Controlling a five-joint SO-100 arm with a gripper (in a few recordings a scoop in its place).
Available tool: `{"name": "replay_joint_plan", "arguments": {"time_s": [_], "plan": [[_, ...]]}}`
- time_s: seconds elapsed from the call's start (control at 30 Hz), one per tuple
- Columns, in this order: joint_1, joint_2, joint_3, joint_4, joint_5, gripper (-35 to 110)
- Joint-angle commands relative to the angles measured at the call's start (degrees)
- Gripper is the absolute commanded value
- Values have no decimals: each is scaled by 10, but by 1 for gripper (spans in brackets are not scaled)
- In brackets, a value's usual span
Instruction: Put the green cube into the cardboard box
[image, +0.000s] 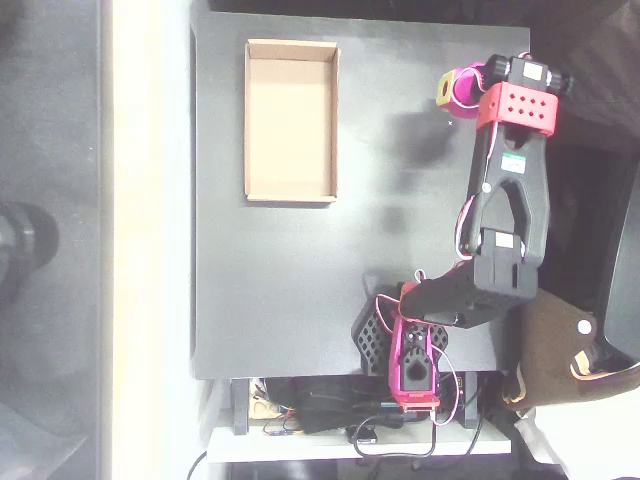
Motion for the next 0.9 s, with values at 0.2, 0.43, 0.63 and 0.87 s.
{"name": "replay_joint_plan", "arguments": {"time_s": [0.2, 0.43, 0.63, 0.87], "plan": [[3, 148, -18, 10, 4, 2], [2, 227, -18, 10, 4, 2], [0, 264, -18, 10, 4, 2], [-47, 266, -17, 4, 3, 2]]}}
